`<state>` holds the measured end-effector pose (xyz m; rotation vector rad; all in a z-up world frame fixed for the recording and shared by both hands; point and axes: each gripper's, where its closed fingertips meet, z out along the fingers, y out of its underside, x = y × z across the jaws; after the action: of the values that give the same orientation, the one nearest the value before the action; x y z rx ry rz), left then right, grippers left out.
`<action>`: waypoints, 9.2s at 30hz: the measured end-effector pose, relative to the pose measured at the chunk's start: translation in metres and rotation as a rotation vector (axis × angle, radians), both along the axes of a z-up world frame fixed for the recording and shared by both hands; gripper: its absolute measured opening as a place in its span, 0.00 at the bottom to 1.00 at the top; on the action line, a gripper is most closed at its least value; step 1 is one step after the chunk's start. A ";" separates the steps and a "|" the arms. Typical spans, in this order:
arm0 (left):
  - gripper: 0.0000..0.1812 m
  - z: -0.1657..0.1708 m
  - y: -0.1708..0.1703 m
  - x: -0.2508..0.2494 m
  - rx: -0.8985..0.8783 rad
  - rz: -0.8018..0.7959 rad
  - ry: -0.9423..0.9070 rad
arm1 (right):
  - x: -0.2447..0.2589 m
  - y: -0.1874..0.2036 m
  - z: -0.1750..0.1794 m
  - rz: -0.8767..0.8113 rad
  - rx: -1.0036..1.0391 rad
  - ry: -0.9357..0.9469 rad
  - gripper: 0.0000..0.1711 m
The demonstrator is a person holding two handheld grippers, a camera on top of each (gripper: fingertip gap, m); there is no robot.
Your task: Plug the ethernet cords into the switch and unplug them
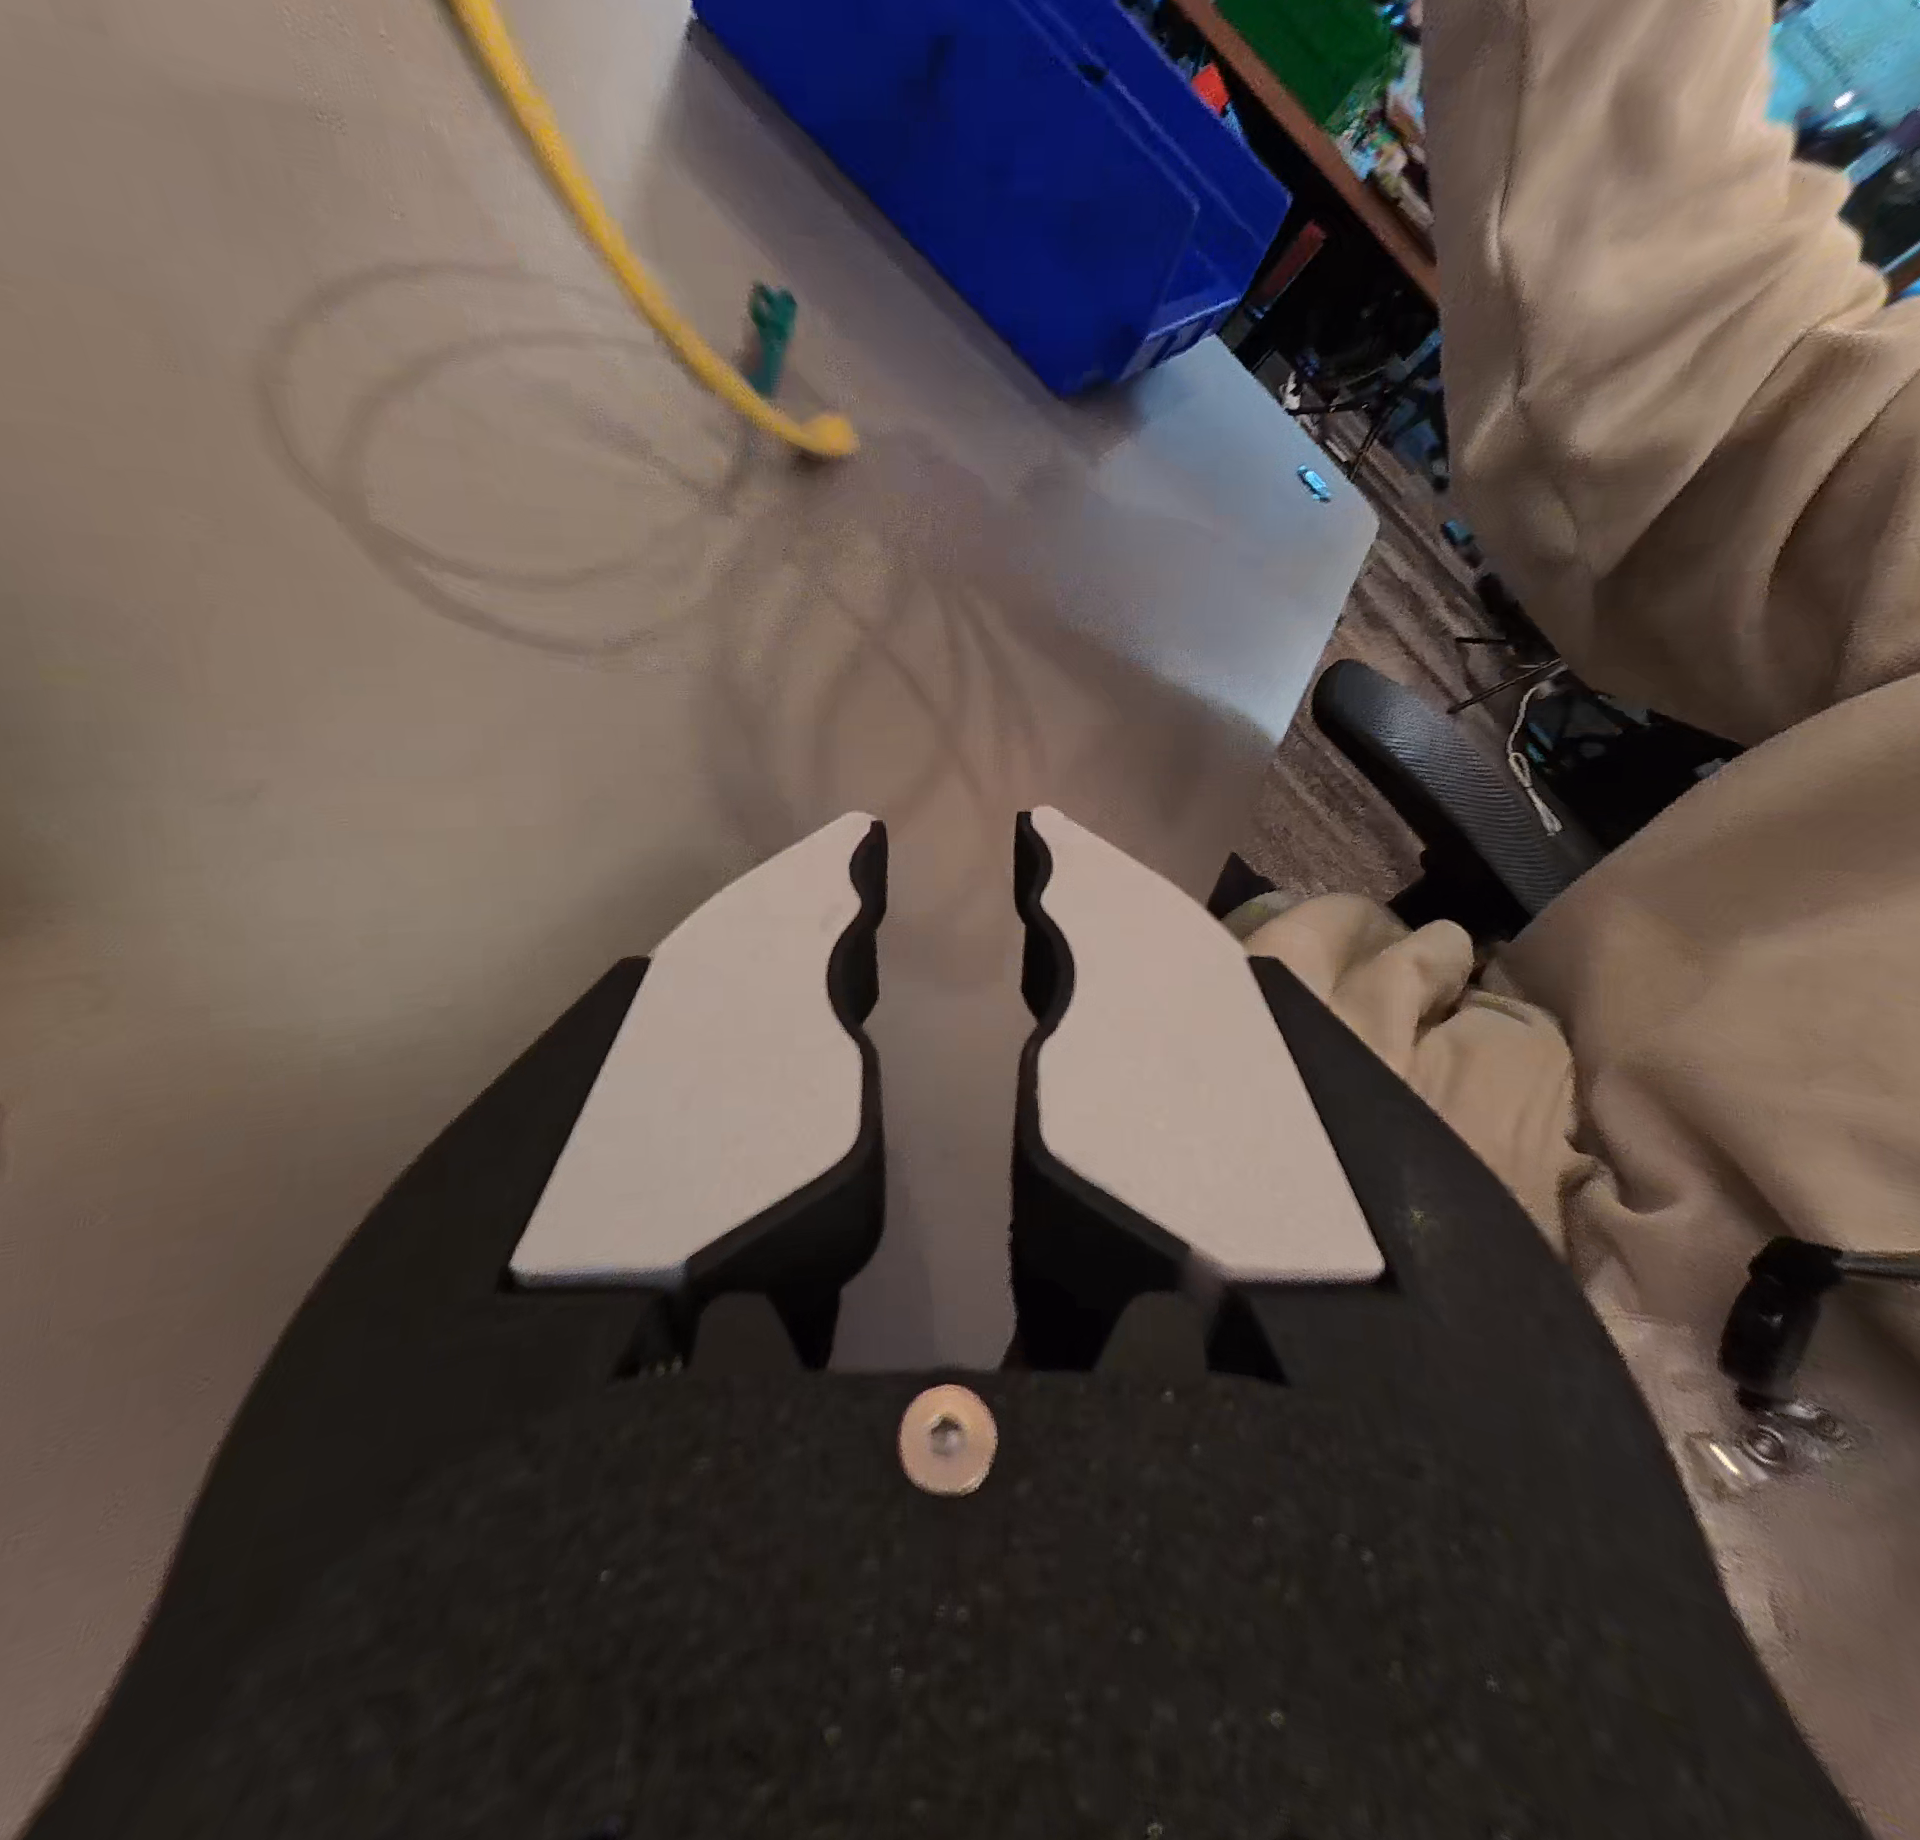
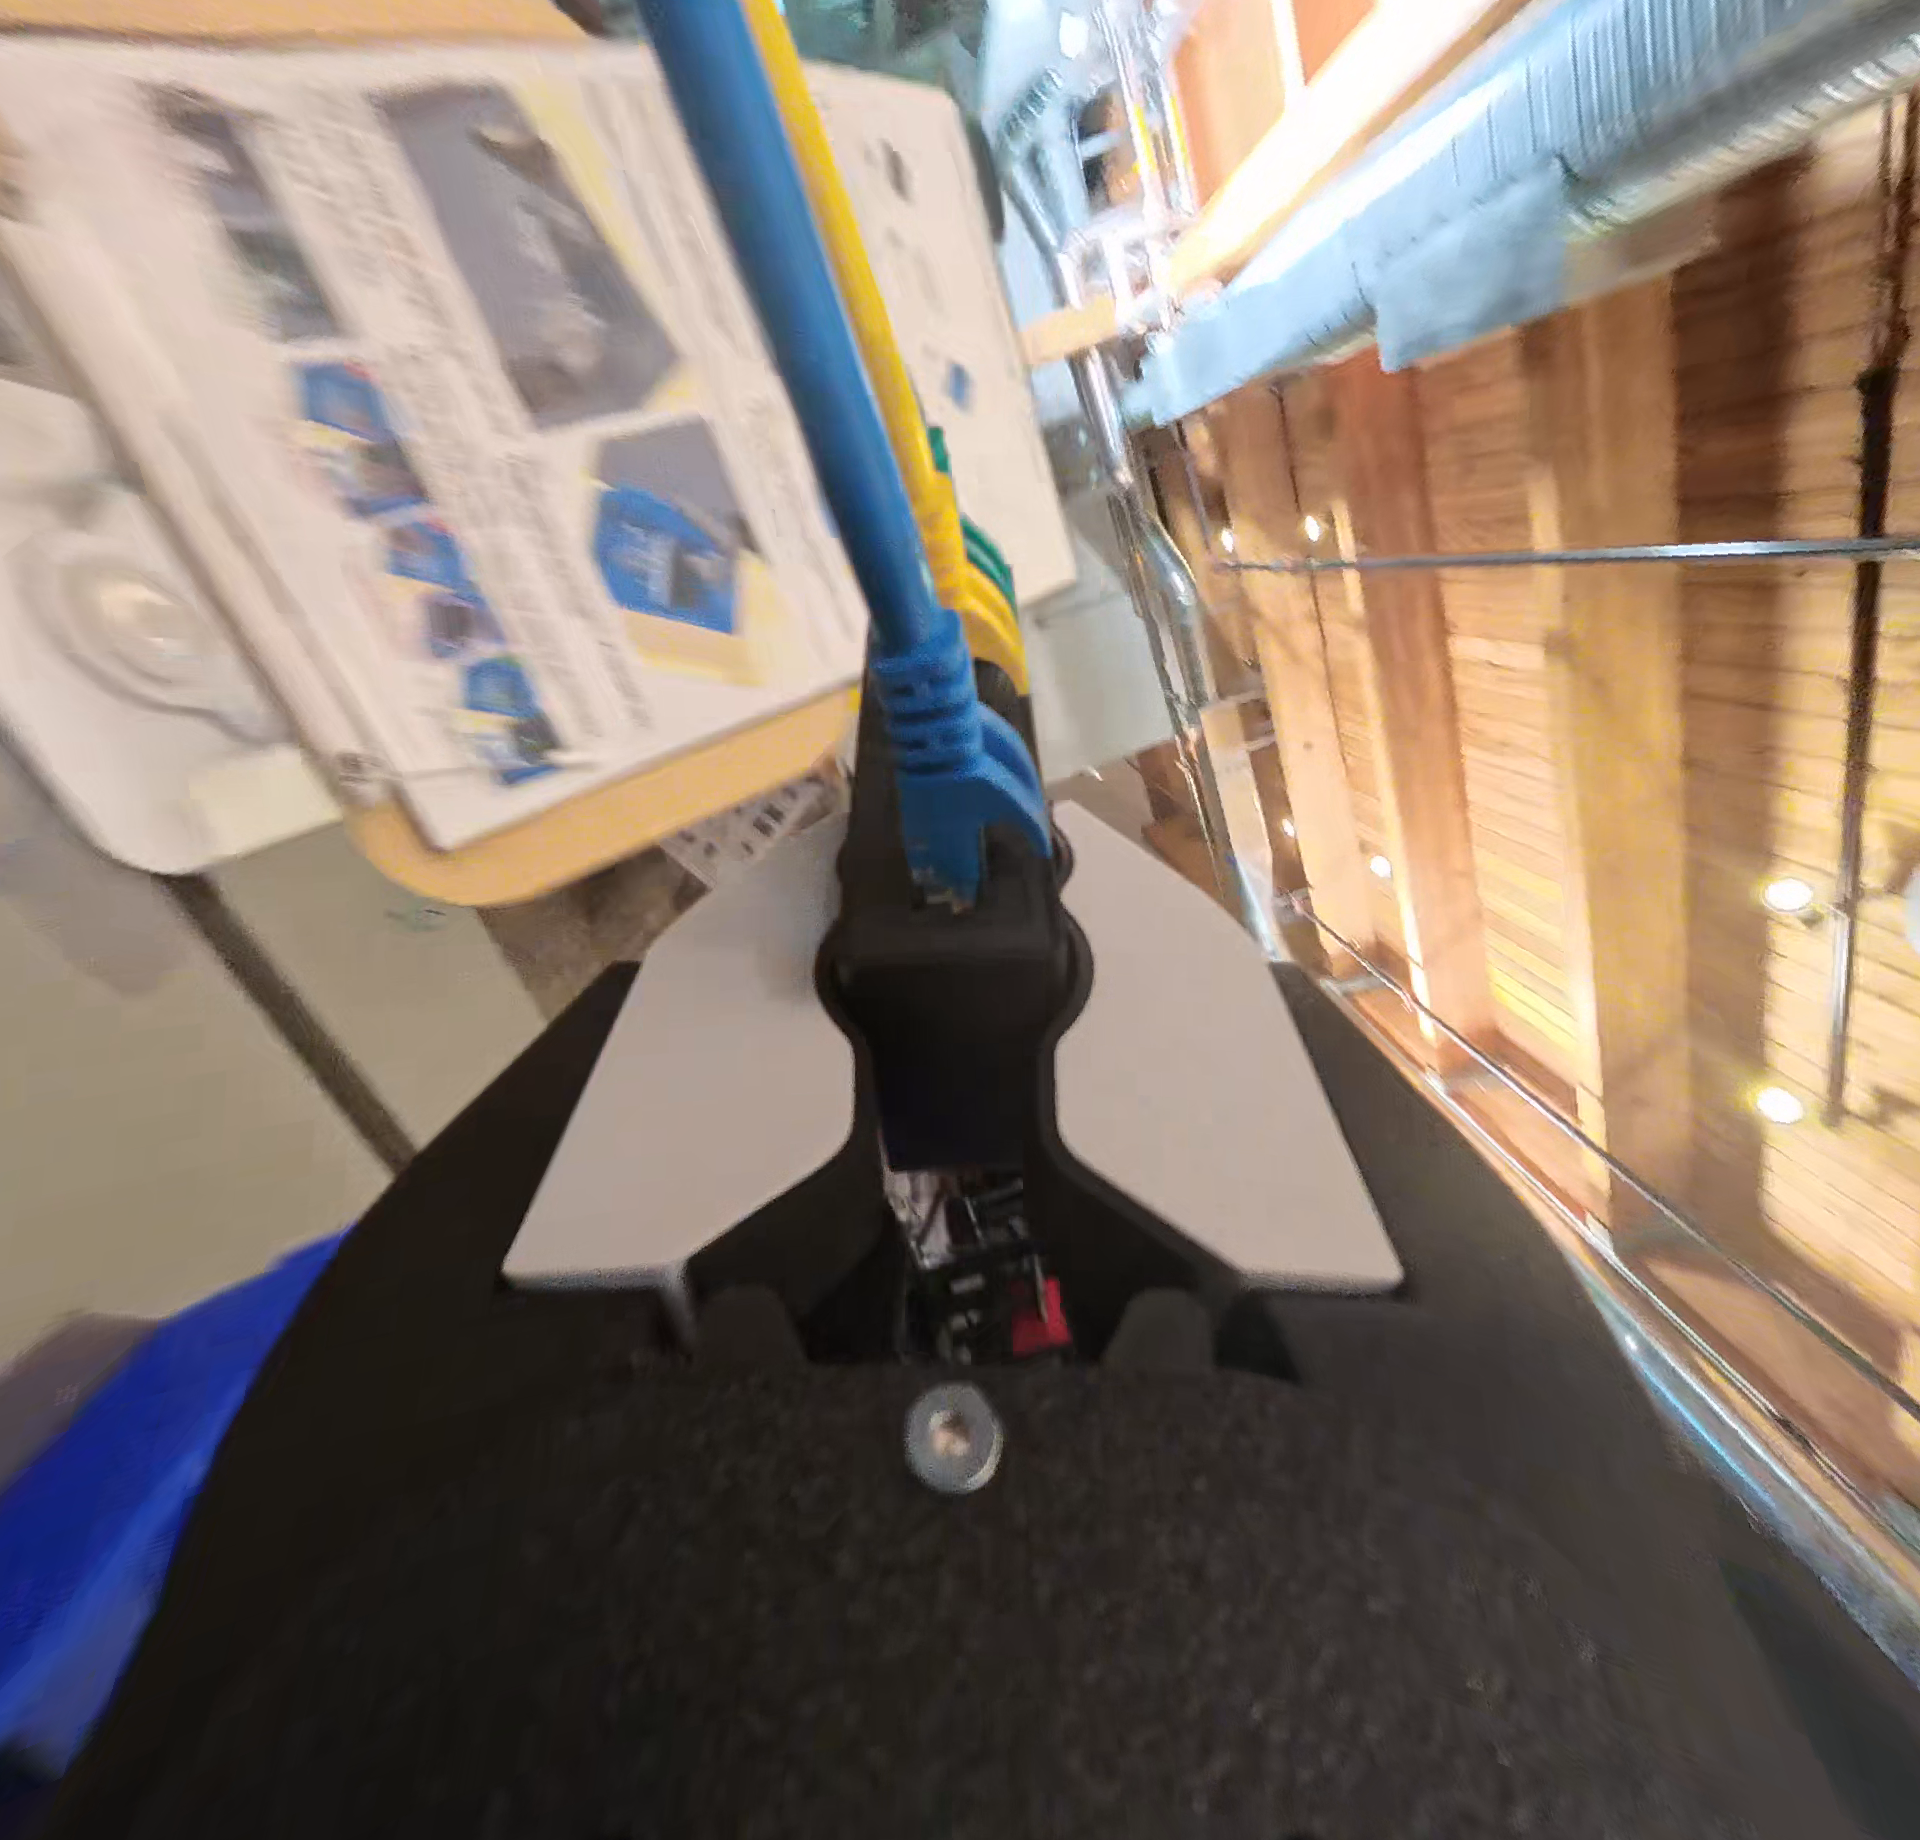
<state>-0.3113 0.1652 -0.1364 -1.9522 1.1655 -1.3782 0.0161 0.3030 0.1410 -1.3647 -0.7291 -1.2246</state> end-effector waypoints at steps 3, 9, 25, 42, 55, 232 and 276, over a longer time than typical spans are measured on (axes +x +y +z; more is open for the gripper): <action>0.12 0.006 -0.001 -0.001 -0.011 -0.007 -0.019 | 0.048 -0.007 0.052 -0.117 0.018 -0.029 0.18; 0.12 0.008 -0.005 0.003 0.026 -0.022 0.009 | 0.140 -0.027 0.126 -0.328 0.033 -0.128 0.17; 0.11 -0.003 -0.011 0.008 0.009 -0.030 0.035 | 0.310 -0.090 0.061 -0.687 -0.168 -0.032 0.18; 0.11 -0.010 -0.004 0.006 -0.004 -0.004 0.052 | 0.341 -0.096 0.118 -0.775 -0.056 0.076 0.18; 0.11 -0.010 -0.006 0.005 -0.017 -0.017 0.049 | 0.343 -0.072 -0.018 -0.857 -0.303 -0.032 0.18; 0.14 -0.012 0.106 0.018 0.470 0.779 0.221 | -0.137 -0.085 -0.287 0.004 -0.260 1.344 0.05; 0.02 -0.007 0.126 -0.239 0.270 0.993 0.409 | -0.377 -0.056 -0.291 0.099 -0.438 1.170 0.21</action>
<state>-0.5507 0.2916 -0.1438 -2.1626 0.3387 -0.3027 -0.3613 0.2470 -0.1495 -2.0352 -0.1927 -0.0354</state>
